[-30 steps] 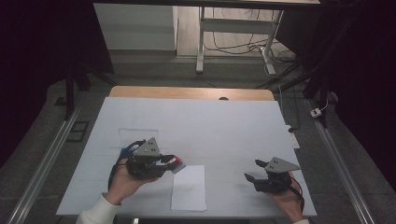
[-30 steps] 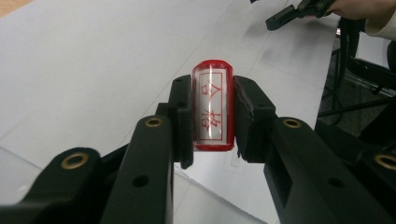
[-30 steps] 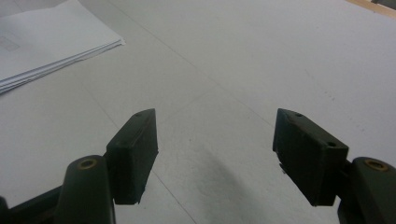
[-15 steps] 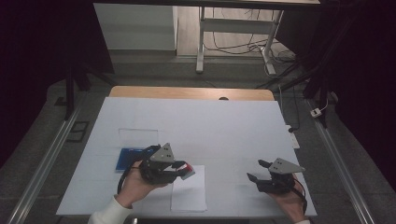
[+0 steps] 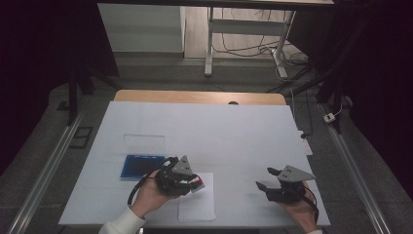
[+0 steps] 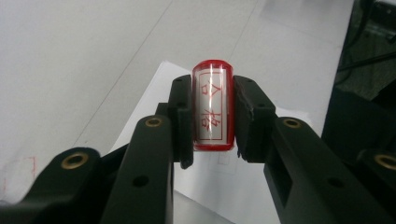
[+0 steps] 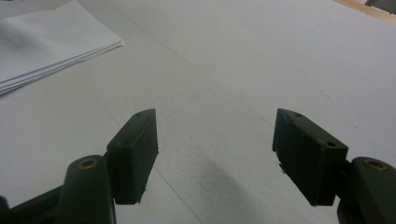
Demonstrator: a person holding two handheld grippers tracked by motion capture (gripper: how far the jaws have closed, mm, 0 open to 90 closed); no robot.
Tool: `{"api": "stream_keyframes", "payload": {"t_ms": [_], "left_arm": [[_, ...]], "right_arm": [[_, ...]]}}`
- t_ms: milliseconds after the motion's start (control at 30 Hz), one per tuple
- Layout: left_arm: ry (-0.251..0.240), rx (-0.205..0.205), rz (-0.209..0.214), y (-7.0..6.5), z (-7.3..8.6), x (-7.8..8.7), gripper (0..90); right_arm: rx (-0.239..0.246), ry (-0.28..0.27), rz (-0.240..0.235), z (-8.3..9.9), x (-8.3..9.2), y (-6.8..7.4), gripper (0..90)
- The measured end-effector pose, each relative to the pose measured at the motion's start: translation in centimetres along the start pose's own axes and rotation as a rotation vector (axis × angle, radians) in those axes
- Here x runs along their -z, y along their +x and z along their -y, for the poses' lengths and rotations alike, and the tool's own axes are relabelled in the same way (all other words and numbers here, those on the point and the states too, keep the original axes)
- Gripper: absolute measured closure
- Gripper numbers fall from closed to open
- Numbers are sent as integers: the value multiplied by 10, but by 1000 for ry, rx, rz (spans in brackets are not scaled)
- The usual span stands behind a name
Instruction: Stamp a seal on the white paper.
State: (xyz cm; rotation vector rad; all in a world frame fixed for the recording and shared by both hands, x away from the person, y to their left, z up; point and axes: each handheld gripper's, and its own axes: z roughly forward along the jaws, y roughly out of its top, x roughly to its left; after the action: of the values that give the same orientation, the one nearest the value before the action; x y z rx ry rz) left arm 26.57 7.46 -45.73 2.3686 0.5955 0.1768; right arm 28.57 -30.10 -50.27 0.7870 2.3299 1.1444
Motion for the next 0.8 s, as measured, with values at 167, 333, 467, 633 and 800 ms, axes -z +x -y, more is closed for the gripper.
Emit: {"api": "stream_keyframes", "payload": {"t_ms": [167,333,467,633,800], "left_arm": [[49,-12,-18,-1,-1,-9,700],[89,-28,-23,-3,-3,-19,701],[96,-25,-23,-3,-3,-23,700],[110,-33,-27,-4,-3,-26,701],[123,-33,-37,-4,-3,-28,701]], "right_arm": [[3,5,-1,1,-1,-1,307],[-1,1,-10,1,-1,-1,307],[-3,1,-9,1,-1,-1,306],[-2,2,-11,1,-1,0,307],[0,8,-4,1,-1,0,307]]}}
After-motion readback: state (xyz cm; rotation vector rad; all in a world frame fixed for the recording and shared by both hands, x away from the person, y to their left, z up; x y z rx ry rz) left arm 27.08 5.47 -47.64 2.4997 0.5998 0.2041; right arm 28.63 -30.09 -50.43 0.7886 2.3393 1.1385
